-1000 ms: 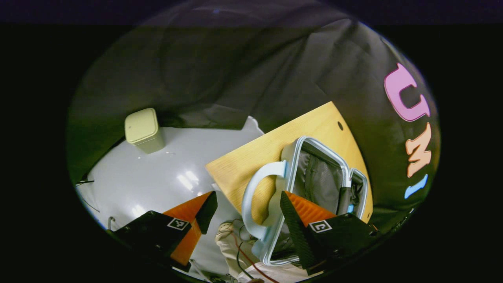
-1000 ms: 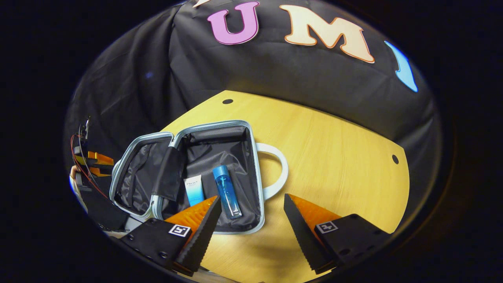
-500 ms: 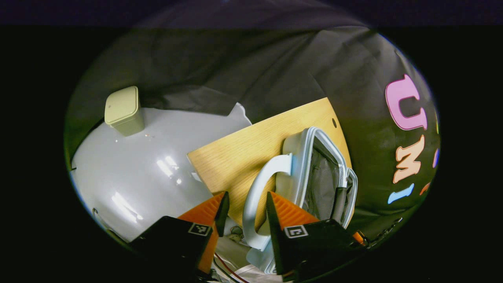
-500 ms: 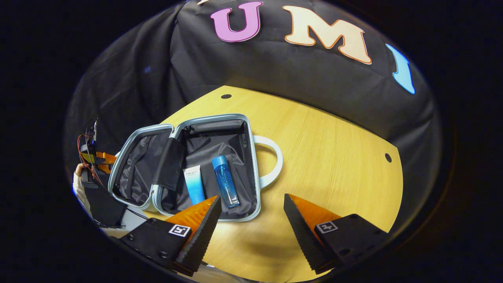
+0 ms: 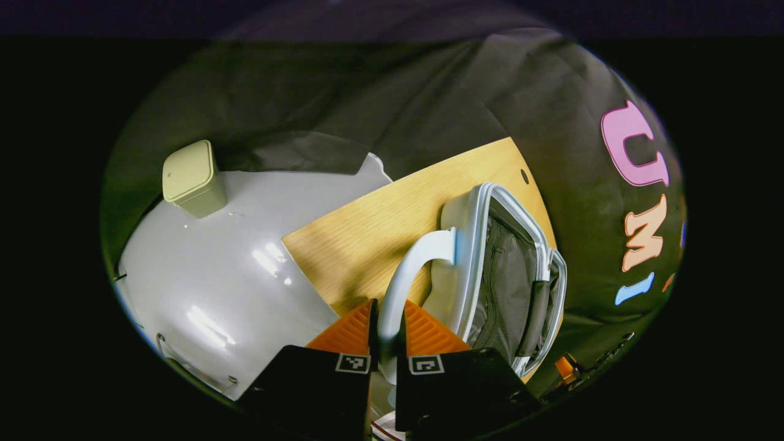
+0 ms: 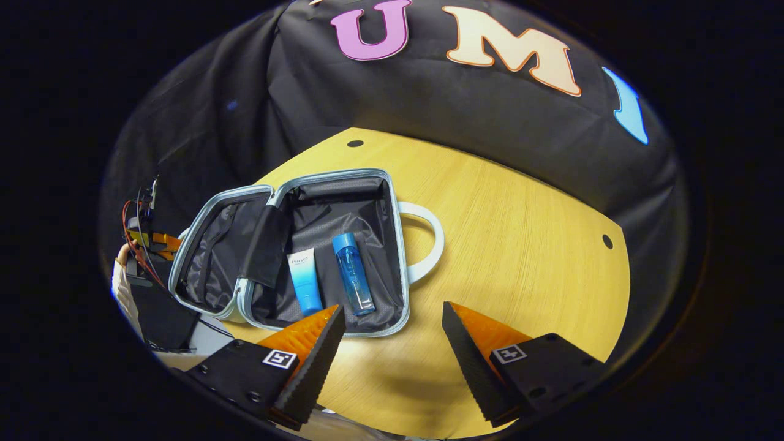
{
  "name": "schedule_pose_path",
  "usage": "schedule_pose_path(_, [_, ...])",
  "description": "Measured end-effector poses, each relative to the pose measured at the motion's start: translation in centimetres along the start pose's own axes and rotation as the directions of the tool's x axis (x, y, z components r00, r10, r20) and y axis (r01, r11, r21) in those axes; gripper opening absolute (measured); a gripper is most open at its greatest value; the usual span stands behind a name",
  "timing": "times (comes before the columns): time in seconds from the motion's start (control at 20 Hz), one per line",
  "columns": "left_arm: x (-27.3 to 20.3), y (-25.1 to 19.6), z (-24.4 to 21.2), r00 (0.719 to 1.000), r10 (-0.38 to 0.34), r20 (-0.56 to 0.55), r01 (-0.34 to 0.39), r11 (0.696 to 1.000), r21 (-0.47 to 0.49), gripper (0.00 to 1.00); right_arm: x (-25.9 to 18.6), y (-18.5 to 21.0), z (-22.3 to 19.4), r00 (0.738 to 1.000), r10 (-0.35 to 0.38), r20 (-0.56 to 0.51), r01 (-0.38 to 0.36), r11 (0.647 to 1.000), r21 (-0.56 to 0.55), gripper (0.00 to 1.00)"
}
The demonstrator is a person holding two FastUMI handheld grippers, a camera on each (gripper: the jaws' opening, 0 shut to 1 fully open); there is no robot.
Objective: First open the suitcase, pack the skin care products into it, and then close the suitcase.
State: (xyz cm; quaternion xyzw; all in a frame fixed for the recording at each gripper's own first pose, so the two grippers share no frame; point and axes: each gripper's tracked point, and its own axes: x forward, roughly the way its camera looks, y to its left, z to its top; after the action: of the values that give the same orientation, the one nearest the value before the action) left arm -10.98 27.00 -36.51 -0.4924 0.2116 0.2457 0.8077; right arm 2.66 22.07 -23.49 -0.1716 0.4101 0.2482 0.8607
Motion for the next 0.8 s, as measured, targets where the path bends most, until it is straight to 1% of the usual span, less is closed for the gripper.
schedule_pose_path(0.05, [-0.1, -0.3, 0.0, 1.0, -0.006, 0.0, 0.006, 1.0, 0.0, 0.08, 0.1, 0.1, 0.0, 1.0, 0.001, 0.001, -0.001, 1.0, 0.0, 0.96])
schedule_pose_path(0.1, [-0.3, -0.8, 0.0, 1.0, -0.016, -0.002, 0.016, 1.0, 0.005, 0.08, 0.1, 0.1, 0.0, 1.0, 0.003, 0.003, -0.003, 1.0, 0.0, 0.99])
schedule_pose_path(0.2, [-1.0, -1.7, -0.2, 1.0, -0.031, -0.004, 0.031, 0.999, 0.042, 0.07, 0.2, 0.1, 0.1, 1.0, 0.006, 0.007, -0.006, 1.0, 0.001, 0.99])
schedule_pose_path(0.25, [-1.2, -1.9, -0.3, 1.0, -0.023, -0.007, 0.024, 0.997, 0.068, 0.07, 0.2, 0.0, 0.0, 1.0, 0.006, 0.008, -0.007, 1.0, 0.002, 0.96])
schedule_pose_path(0.3, [-1.7, -2.3, -0.2, 1.0, -0.021, -0.004, 0.021, 0.996, 0.087, 0.06, 0.3, 0.0, 0.0, 1.0, 0.008, 0.01, -0.008, 1.0, 0.004, 0.96])
schedule_pose_path(0.35, [-2.2, -2.9, 0.1, 1.0, -0.023, 0.004, 0.023, 0.995, 0.098, 0.06, 0.4, 0.0, 0.0, 1.0, 0.01, 0.014, -0.01, 1.0, 0.007, 0.99])
schedule_pose_path(0.45, [-3.6, -4.0, 0.5, 0.999, -0.028, 0.027, 0.025, 0.996, 0.089, 0.05, 0.4, 0.1, -0.2, 1.0, 0.018, 0.017, -0.018, 1.0, 0.019, 0.99])
schedule_pose_path(0.6, [-6.1, -6.6, 1.2, 0.995, -0.048, 0.084, 0.044, 0.998, 0.051, 0.05, 0.6, 0.1, -0.4, 0.999, 0.029, 0.023, -0.03, 0.999, 0.043, 1.0])
schedule_pose_path(0.65, [-6.9, -7.5, 1.2, 0.994, -0.056, 0.097, 0.051, 0.997, 0.051, 0.05, 0.7, 0.0, -0.5, 0.999, 0.033, 0.028, -0.035, 0.998, 0.054, 0.99])
schedule_pose_path(0.7, [-7.8, -8.6, 1.2, 0.992, -0.067, 0.109, 0.061, 0.996, 0.059, 0.05, 0.7, -0.1, -0.5, 0.999, 0.038, 0.032, -0.04, 0.997, 0.065, 0.96])
schedule_pose_path(0.75, [-8.5, -9.4, 1.2, 0.991, -0.065, 0.12, 0.057, 0.996, 0.074, 0.05, 0.7, -0.1, -0.5, 0.998, 0.043, 0.038, -0.046, 0.996, 0.074, 0.99])
schedule_pose_path(0.8, [-9.4, -10.4, 1.2, 0.989, -0.066, 0.129, 0.054, 0.994, 0.098, 0.05, 0.7, -0.3, -0.5, 0.998, 0.046, 0.045, -0.05, 0.995, 0.082, 1.0])
